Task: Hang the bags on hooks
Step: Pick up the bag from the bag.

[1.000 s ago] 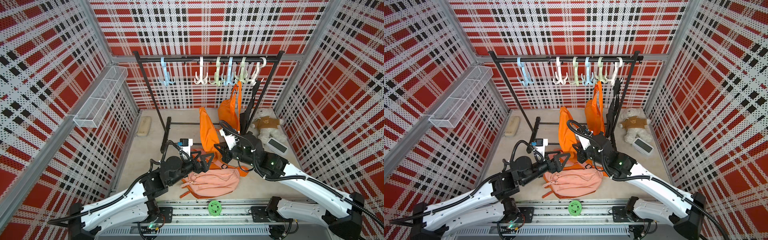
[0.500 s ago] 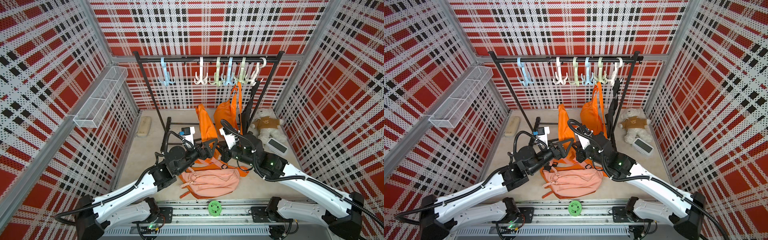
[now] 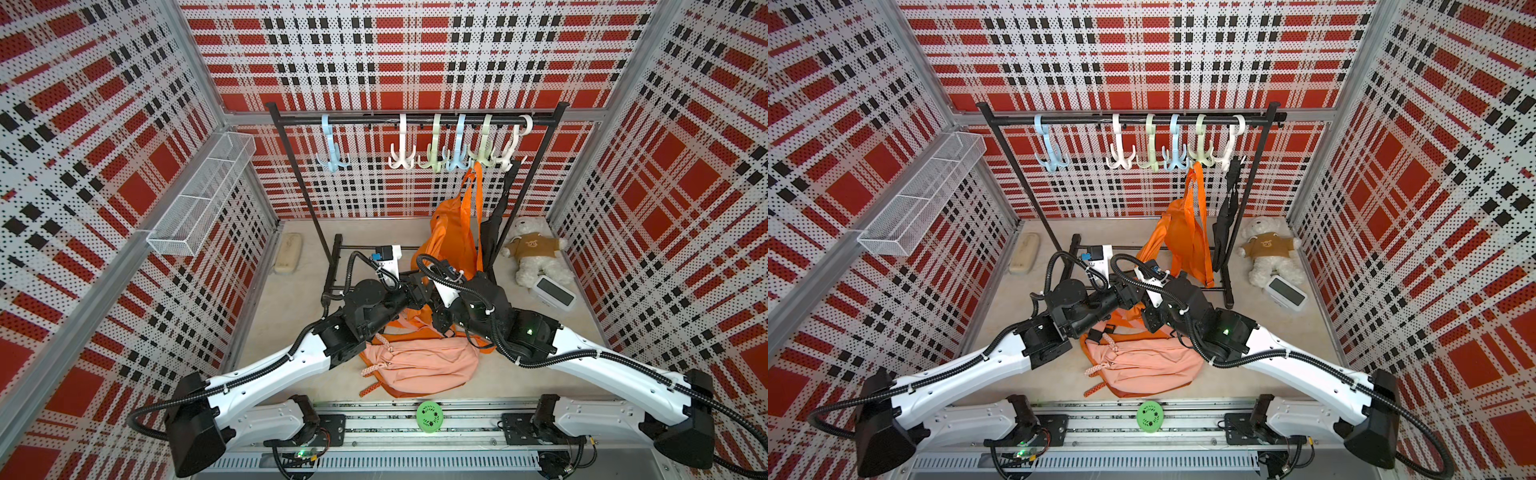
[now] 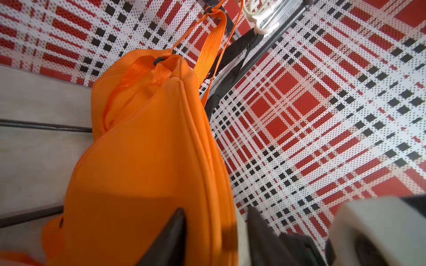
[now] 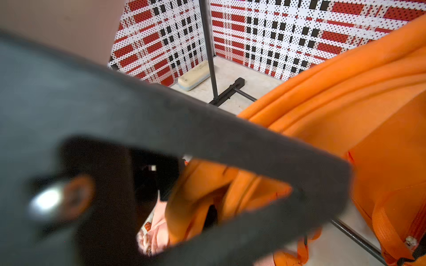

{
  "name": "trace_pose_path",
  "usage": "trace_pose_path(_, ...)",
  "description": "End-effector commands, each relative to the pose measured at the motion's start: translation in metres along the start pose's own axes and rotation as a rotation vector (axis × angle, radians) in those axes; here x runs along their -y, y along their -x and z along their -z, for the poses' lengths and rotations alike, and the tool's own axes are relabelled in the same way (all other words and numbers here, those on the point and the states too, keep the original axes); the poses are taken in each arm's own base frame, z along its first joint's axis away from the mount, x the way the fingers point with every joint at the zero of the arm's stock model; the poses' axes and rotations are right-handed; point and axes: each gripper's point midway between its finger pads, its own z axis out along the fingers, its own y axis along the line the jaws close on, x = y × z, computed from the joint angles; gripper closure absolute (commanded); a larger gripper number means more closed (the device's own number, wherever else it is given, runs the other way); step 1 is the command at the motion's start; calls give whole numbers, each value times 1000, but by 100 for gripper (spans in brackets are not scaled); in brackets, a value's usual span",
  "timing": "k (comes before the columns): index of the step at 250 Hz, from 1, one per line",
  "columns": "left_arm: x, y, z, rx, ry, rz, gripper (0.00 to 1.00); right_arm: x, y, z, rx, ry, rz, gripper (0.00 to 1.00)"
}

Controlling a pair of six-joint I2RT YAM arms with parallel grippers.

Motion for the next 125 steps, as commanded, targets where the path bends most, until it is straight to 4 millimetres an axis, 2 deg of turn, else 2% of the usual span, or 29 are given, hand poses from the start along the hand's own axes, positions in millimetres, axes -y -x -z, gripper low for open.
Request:
trace_pose_path(1,14,16,8,24,-40,-9,72,3,30,15,108,-14,3,85)
trace_pose_path(15,11,19,12,18,-28,-25,79,3,33,21,122,-12,8,72)
trace_pose_path(35,7,25,19,-2,-23,-45,86,6,37,34,147,-14,24,39)
trace_pose_path(50,5,31,26,-24,-49,-51,90,14,42,50,181,-40,35,26)
trace_pose_path(90,13,53,55,-47,-178,-56,95,58,49,91,251,-111,-24,10)
trace_pose_path(103,21,59,66,-49,-219,-78,95,77,49,99,263,-152,-55,6)
trace_pose_path(125,32,68,83,-47,-269,-109,97,90,47,102,257,-137,-77,1)
